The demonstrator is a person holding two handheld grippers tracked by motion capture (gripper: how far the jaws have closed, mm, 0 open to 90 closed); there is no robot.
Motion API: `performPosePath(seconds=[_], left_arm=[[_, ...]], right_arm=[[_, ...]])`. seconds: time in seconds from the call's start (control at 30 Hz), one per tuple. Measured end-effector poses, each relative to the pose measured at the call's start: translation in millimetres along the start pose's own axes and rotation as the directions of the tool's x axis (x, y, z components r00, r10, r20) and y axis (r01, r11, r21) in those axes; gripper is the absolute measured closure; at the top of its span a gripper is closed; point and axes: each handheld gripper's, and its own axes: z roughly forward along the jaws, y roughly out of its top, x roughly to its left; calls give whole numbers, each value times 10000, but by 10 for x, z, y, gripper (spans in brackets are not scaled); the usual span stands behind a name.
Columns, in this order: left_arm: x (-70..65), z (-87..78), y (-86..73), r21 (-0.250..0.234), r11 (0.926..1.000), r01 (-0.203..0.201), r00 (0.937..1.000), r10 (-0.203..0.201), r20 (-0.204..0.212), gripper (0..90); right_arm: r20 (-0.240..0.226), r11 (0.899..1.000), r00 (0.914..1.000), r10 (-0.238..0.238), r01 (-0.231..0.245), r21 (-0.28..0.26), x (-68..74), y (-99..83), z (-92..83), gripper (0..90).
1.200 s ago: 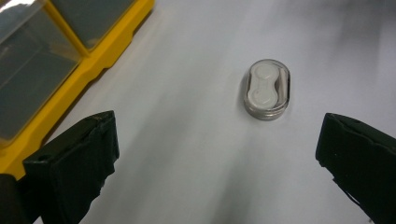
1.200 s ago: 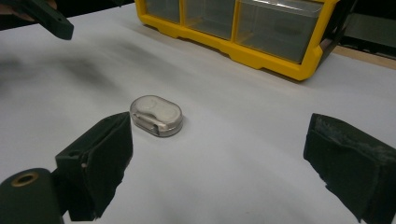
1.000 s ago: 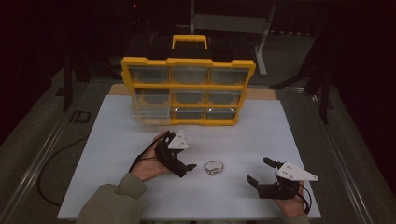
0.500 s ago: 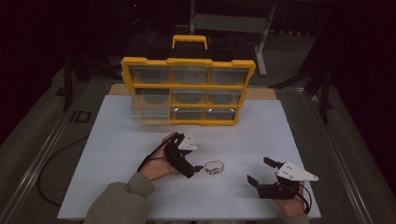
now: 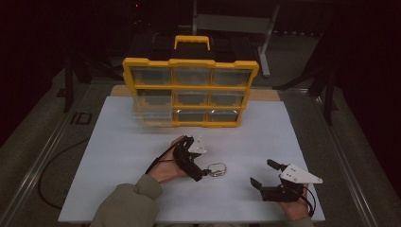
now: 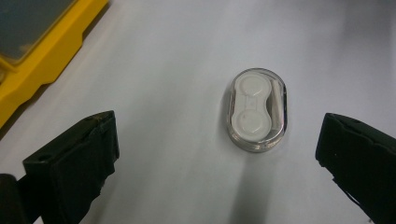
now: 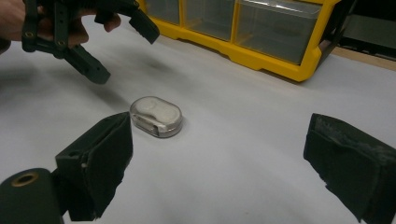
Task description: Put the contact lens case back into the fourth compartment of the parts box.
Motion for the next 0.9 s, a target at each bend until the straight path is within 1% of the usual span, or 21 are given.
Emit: performPosePath(seconds=[0.17, 0.2, 0.27, 0.33, 0.4, 0.43, 0.57, 0.67, 0.7, 0.77, 0.8, 0.87, 0.9], left_arm=[[-10, 67, 2, 135, 9999, -83, 9999, 82, 97, 1], [-10, 67, 2, 135, 9999, -83, 9999, 82, 97, 1], [-12, 119, 9, 141, 9999, -14, 9998, 11, 189, 4], [-12, 146, 15, 212, 9998, -43, 9997, 37, 256, 6], [-12, 146, 15, 212, 9998, -43, 9997, 37, 256, 8], [-17, 186, 21, 307, 9995, -71, 9995, 61, 324, 11], [-22, 243, 29, 415, 9991, -84, 9989, 65, 470, 17], [-33, 281, 37, 578, 9983, -91, 9987, 61, 504, 42], [-37, 294, 36, 574, 9983, -38, 9985, 7, 540, 49], [-43, 316, 35, 637, 9980, -10, 9975, -35, 708, 83], [-52, 328, 33, 676, 9977, -39, 9977, -6, 672, 89], [-63, 348, 30, 700, 9975, -54, 9975, 4, 707, 127], [-66, 356, 30, 708, 9974, -116, 9978, 69, 652, 146]], right_arm=[[7, 10000, 10000, -3, 3, -12, -1, 0, -1, 79], [7, 10000, 10000, -3, 3, -12, -1, 0, -1, 79], [3, 10000, 10000, 9, -9, -2, -1, 0, -1, 79], [-1, 10000, 10000, 4, -4, 3, 0, -1, -1, 79], [-2, 10000, 10000, 5, -5, 1, -1, -1, 0, 79], [-1, 10000, 10000, 21, -21, 8, -1, -1, -1, 79], [-3, 10000, 10000, 21, -21, 12, -1, -2, 0, 79], [-5, 10000, 10000, 25, -25, 15, -2, -2, 0, 79], [-3, 10000, 10000, 27, -27, 16, -2, -2, 0, 79], [-4, 10000, 10000, 26, -26, 15, -2, -2, -1, 79], [-15, 10000, 10000, 19, -19, 3, -4, -3, 0, 79], [-15, 10000, 10000, 17, -17, 4, -5, -4, 1, 79], [-4, 10000, 10000, 11, -11, 6, -5, -4, 2, 79]])
